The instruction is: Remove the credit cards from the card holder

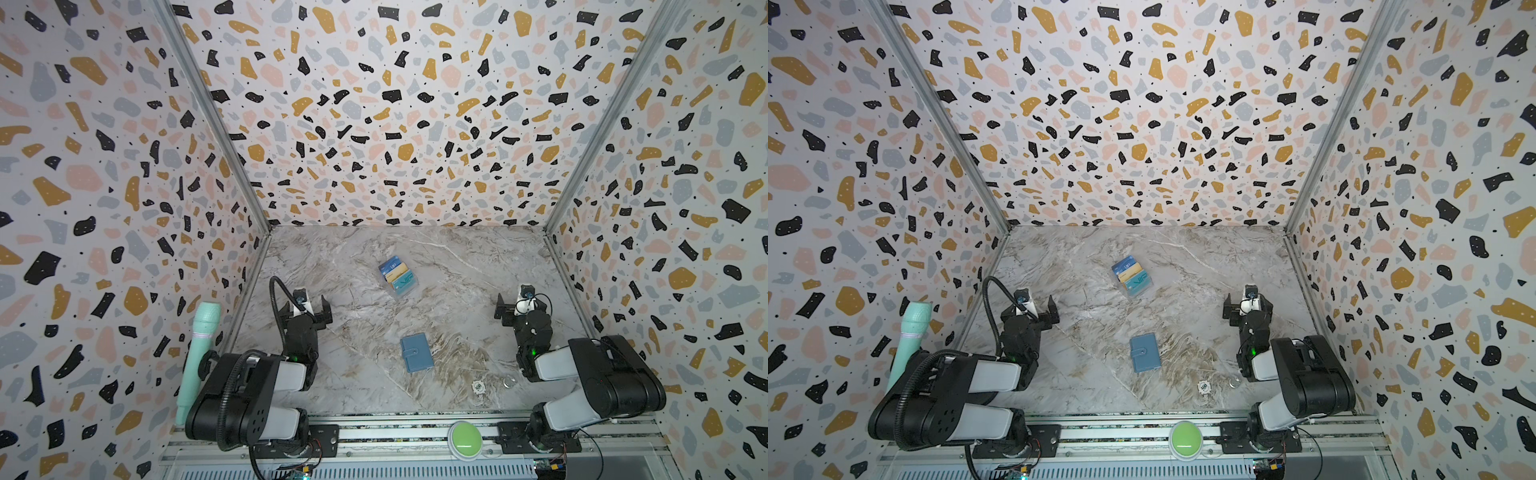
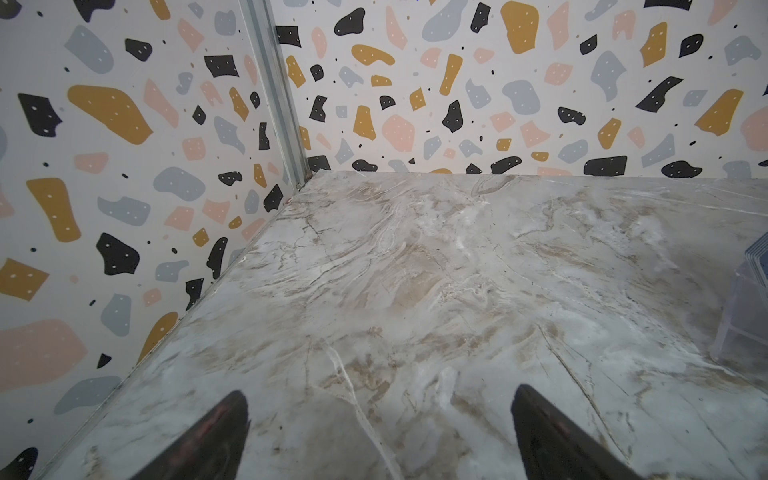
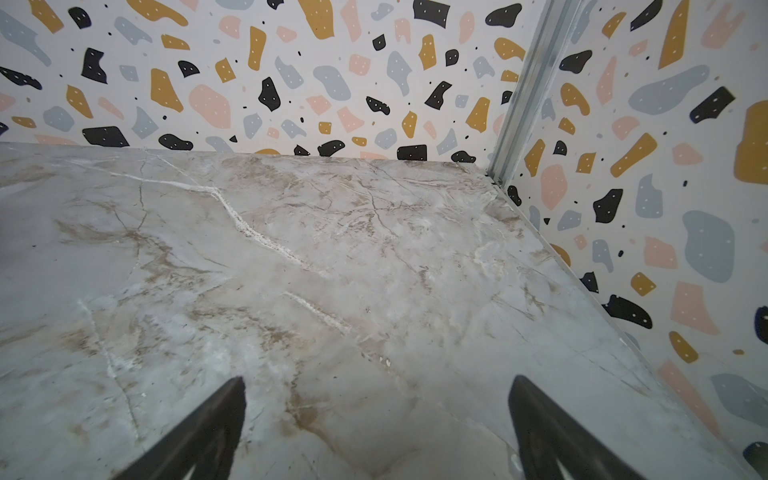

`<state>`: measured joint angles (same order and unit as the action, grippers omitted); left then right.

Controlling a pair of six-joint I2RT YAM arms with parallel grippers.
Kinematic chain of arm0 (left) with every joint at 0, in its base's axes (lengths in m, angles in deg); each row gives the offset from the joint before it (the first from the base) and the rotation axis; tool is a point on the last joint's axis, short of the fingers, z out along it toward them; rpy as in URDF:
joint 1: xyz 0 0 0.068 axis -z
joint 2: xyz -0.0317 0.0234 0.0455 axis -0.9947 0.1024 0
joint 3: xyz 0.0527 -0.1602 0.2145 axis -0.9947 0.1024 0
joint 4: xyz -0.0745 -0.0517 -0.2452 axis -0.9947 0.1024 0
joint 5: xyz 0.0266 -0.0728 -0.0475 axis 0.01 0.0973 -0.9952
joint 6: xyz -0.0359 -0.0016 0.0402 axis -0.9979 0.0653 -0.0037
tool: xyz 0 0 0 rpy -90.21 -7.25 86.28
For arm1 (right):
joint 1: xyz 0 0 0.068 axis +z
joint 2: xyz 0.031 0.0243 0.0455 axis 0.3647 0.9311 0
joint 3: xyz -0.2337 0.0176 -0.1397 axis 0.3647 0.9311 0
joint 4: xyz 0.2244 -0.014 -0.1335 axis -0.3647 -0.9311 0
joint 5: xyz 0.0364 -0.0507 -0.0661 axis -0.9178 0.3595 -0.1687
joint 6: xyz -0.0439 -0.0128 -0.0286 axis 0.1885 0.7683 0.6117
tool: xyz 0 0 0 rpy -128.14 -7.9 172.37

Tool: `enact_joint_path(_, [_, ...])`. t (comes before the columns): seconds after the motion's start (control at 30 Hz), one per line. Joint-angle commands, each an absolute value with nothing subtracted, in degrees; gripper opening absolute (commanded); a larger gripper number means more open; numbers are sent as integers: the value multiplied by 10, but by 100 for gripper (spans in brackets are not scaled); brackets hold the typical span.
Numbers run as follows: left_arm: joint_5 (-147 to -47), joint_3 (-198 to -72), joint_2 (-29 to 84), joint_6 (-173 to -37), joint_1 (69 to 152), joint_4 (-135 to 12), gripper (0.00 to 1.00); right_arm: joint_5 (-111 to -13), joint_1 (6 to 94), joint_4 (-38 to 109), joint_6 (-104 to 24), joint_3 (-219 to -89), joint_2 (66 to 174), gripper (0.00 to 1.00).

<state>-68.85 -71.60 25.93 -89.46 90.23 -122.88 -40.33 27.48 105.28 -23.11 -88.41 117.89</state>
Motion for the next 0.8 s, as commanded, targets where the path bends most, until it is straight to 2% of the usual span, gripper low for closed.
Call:
enact_joint_path(0.0, [-691,-726,254,-891,903,-1253,100,-403,273,1057,-235,-893,1170,99])
enact_joint_path(0.37, [-690,-725,247,-890,903,-1250,100,-400,273,1062,-234,-894,1165,99])
enact_joint_path(0.43, [-672,-733,224,-899,903,-1220,100,-392,271,995,-243,-917,1141,99])
enact_joint_path(0.6, [-627,-791,114,-932,909,-1035,100,-362,272,831,-269,-974,1075,99])
enact_joint_path(0.77, [-647,-844,40,-1006,927,-906,100,-373,298,678,-309,-1022,1018,99])
